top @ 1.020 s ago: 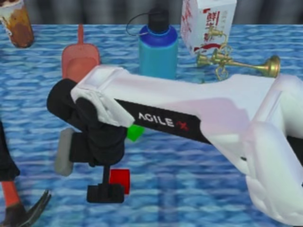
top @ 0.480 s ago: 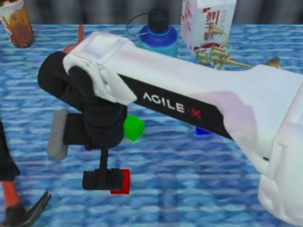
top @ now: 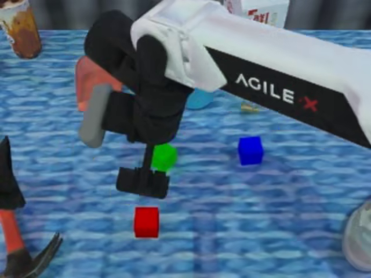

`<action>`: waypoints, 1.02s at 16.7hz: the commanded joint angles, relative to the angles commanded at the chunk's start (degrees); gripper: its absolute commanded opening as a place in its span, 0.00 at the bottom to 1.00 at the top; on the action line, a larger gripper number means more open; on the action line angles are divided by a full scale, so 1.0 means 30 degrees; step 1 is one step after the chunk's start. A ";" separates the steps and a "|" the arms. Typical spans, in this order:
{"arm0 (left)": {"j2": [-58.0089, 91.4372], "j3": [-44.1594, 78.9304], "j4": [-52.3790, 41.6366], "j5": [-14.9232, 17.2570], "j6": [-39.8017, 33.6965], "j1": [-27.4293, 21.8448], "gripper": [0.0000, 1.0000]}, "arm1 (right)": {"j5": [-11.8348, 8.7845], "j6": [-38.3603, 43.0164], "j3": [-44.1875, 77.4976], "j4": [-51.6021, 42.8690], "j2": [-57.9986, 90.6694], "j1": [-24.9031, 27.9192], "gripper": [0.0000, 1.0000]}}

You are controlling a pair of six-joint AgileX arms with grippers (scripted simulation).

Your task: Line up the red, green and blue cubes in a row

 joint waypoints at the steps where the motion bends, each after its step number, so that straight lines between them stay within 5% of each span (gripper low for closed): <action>1: 0.1324 0.1276 -0.0766 0.0004 0.0090 -0.0347 1.00 | -0.0077 0.0308 -0.1115 0.0829 -0.1331 -0.0590 1.00; 10: 1.9263 1.5471 -0.9745 -0.0043 0.1208 -0.4197 1.00 | -0.0727 0.4857 -1.7125 1.0502 -1.9727 -0.8104 1.00; 17: 3.2692 2.5792 -1.6529 -0.0033 0.2013 -0.7129 1.00 | -0.0303 0.8250 -3.1294 1.7746 -3.3906 -1.3528 1.00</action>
